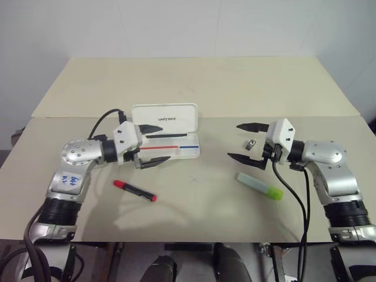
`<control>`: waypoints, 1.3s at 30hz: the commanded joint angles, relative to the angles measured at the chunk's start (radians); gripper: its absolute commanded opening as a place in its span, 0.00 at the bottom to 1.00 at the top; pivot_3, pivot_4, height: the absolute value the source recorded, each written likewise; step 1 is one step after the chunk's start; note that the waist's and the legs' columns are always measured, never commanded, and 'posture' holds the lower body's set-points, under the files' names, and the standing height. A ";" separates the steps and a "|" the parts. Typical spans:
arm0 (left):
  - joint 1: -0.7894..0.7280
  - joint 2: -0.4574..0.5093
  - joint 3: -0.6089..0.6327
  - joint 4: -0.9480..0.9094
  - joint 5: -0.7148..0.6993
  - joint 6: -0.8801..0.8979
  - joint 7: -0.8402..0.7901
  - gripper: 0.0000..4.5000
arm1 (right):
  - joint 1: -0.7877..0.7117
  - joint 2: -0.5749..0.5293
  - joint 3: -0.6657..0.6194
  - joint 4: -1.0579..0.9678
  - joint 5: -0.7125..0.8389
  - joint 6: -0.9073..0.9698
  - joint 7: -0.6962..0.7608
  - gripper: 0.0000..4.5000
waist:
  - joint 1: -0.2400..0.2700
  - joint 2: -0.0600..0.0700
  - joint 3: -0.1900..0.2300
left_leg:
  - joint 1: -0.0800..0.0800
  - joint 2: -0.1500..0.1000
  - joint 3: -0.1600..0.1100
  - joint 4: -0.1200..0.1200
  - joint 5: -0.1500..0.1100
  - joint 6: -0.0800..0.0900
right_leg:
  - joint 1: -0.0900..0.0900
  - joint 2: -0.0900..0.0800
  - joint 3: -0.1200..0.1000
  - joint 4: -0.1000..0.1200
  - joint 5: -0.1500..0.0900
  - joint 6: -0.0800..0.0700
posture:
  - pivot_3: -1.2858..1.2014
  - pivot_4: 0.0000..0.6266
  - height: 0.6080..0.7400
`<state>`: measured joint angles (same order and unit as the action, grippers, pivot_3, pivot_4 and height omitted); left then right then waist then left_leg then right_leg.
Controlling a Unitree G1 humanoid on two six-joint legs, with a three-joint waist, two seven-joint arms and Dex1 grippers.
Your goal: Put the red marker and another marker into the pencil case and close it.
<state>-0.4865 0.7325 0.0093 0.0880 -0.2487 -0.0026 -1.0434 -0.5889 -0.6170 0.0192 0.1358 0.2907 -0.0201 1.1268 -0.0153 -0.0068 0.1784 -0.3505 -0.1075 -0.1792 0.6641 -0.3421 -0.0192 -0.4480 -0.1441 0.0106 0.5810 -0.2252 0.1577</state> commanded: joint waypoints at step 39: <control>-0.227 0.087 -0.074 0.482 0.135 -0.213 -0.253 0.99 | 0.050 0.147 0.020 -0.272 0.148 0.120 -0.077 1.00 | 0.007 0.000 0.000 | -0.001 0.001 0.002 0.001 -0.001 -0.001 | -0.002 0.001 -0.002 0.003 0.000 -0.001 | 0.52 0.24 1.00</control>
<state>-0.6950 0.8177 -0.0687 0.5647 -0.1155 -0.1977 -1.2844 -0.5361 -0.4766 0.0562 -0.0916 0.4312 0.1229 1.0628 -0.0085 -0.0070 0.1782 -0.3510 -0.1068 -0.1775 0.6653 -0.3432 -0.0203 -0.4504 -0.1432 0.0091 0.5837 -0.2249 0.1563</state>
